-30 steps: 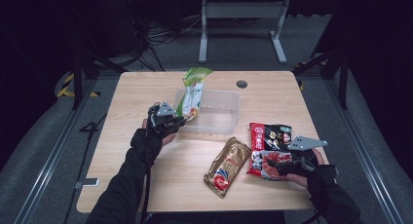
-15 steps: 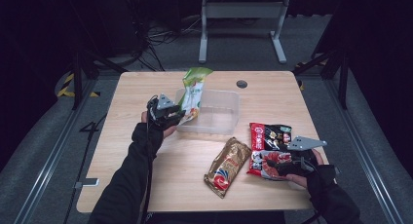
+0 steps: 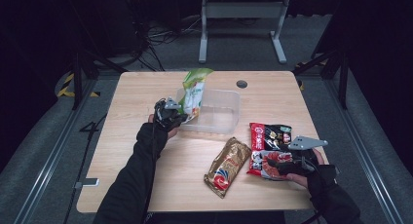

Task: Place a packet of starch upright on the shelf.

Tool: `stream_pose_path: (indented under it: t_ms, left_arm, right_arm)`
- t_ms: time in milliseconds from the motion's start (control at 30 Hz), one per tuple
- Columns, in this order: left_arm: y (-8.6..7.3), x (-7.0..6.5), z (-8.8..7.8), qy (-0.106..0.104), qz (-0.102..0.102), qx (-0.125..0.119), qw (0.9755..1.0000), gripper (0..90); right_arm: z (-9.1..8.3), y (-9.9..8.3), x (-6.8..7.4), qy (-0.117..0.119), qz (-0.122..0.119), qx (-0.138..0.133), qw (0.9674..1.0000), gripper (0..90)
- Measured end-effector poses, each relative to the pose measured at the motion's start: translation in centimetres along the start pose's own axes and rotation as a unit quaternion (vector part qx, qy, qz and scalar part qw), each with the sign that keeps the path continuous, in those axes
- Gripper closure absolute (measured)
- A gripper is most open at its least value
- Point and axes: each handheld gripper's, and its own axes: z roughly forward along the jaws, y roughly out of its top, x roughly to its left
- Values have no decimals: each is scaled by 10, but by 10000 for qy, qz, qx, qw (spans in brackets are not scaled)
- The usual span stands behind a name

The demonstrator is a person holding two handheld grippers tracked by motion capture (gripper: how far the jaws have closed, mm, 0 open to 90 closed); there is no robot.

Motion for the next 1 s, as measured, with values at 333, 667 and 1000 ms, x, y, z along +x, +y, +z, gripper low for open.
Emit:
stream_pose_path:
  t_ms: [333,667,1000]
  left_arm:
    - [-5,2,9,-194,-320,7,9993,900]
    - [-2,-19,-1,-612,-31,-331,9976,900]
    - [-16,-21,-51,-640,177,-968,9931,735]
  right_arm:
    - [-1,0,-1,-38,0,-4,10000,250]
    - [-3,-1,-4,-217,59,-72,9997,249]
    - [-2,-1,-7,-260,132,-83,9995,256]
